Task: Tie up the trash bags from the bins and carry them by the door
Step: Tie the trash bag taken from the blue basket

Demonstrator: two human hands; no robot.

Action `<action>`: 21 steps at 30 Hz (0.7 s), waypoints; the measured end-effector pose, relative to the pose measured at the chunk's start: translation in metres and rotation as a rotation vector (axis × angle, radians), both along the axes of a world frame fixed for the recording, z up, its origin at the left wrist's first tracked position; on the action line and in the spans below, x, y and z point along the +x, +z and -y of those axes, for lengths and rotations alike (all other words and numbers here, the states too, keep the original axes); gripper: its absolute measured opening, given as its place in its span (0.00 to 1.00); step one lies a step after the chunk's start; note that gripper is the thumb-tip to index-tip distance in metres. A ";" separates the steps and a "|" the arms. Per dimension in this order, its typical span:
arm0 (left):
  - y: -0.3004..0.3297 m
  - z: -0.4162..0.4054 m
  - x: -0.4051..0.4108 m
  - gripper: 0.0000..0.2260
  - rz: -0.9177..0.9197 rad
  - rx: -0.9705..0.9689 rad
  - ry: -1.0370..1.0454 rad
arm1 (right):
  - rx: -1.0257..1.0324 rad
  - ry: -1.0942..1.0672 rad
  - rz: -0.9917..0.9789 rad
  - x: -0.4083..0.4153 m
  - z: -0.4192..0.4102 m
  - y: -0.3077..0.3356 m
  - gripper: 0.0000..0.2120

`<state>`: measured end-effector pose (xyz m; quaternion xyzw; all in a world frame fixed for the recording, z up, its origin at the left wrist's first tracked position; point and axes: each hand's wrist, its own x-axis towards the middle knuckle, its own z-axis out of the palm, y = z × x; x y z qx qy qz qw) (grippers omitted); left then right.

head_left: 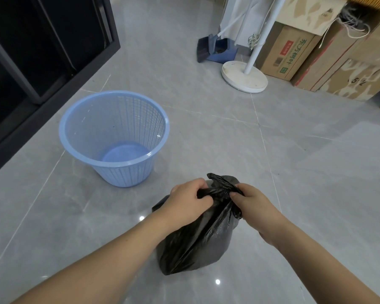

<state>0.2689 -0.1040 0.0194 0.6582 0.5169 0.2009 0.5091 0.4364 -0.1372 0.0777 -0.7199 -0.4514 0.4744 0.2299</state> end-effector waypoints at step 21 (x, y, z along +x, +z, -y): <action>0.020 -0.005 0.014 0.04 -0.179 0.131 0.022 | 0.044 -0.185 -0.140 0.004 0.002 0.000 0.10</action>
